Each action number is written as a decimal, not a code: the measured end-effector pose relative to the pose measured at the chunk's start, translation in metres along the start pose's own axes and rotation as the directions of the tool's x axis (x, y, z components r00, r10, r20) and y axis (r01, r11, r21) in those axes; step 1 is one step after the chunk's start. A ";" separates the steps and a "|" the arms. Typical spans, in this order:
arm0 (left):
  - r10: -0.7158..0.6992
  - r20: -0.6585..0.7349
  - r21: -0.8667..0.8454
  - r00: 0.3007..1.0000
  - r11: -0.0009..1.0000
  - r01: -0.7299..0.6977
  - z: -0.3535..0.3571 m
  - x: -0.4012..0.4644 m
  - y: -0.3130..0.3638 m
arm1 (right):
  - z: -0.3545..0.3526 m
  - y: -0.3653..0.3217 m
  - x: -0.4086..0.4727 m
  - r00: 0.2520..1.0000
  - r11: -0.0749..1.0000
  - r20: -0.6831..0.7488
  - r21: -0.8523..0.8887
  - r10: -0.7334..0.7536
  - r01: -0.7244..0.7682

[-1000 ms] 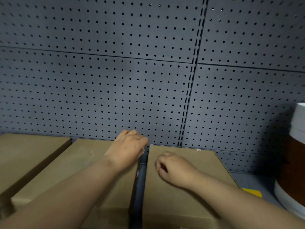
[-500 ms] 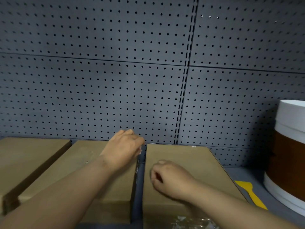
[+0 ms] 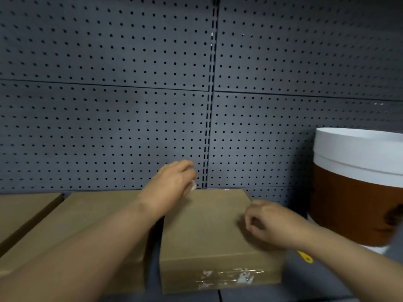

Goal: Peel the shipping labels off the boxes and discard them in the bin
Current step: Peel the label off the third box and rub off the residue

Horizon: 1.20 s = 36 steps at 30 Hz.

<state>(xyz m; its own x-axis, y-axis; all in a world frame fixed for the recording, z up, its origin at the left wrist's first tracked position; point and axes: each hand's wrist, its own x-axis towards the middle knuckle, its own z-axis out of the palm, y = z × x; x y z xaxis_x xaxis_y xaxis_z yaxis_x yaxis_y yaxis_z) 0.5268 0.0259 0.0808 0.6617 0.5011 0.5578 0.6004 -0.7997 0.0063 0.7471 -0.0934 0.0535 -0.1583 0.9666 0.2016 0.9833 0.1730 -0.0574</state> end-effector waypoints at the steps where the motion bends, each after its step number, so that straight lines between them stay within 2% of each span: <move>1: -0.007 -0.009 -0.031 1.000 0.999 0.007 -0.001 0.007 0.009 | -0.012 0.008 -0.004 1.000 1.000 -0.029 0.013 0.005 -0.005; 6: 0.050 -0.144 -0.116 0.988 0.991 -0.067 -0.005 0.062 0.061 | -0.083 0.047 -0.034 0.963 0.997 -0.265 0.079 0.046 -0.026; 10: 0.160 -0.299 -0.068 0.941 0.980 -0.188 -0.014 0.121 0.113 | -0.134 0.090 -0.061 0.846 0.991 -0.517 0.092 0.129 -0.095; 13: 0.144 -0.377 -0.118 0.915 0.972 -0.201 -0.019 0.168 0.155 | -0.165 0.129 -0.076 0.727 0.974 -0.650 0.105 0.220 -0.201; 17: 0.060 -0.455 -0.172 0.888 0.973 -0.154 -0.015 0.219 0.211 | -0.190 0.174 -0.091 0.590 0.947 -0.748 0.169 0.303 -0.272; 20: 0.033 -0.491 -0.155 0.871 0.980 -0.124 -0.004 0.247 0.248 | -0.196 0.201 -0.100 0.569 0.938 -0.753 0.190 0.329 -0.291; 26: 0.064 -0.431 -0.102 0.900 0.988 -0.119 0.022 0.283 0.292 | -0.192 0.242 -0.111 0.584 0.926 -0.723 0.238 0.370 -0.291; 31: 0.066 -0.186 -0.203 0.980 0.974 -0.103 0.041 0.301 0.305 | -0.185 0.265 -0.115 0.617 0.921 -0.684 0.271 0.389 -0.281; 36: 0.101 -0.004 -0.154 0.995 0.983 -0.101 0.050 0.308 0.305 | -0.183 0.274 -0.118 0.637 0.920 -0.665 0.305 0.391 -0.246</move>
<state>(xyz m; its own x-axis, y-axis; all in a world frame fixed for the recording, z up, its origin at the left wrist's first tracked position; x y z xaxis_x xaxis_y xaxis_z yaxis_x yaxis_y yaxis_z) 0.9360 -0.0475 0.2130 0.7173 0.4162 0.5589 0.4544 -0.8874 0.0777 1.0520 -0.1950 0.1929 0.3437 0.5575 0.7557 0.9159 -0.0214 -0.4008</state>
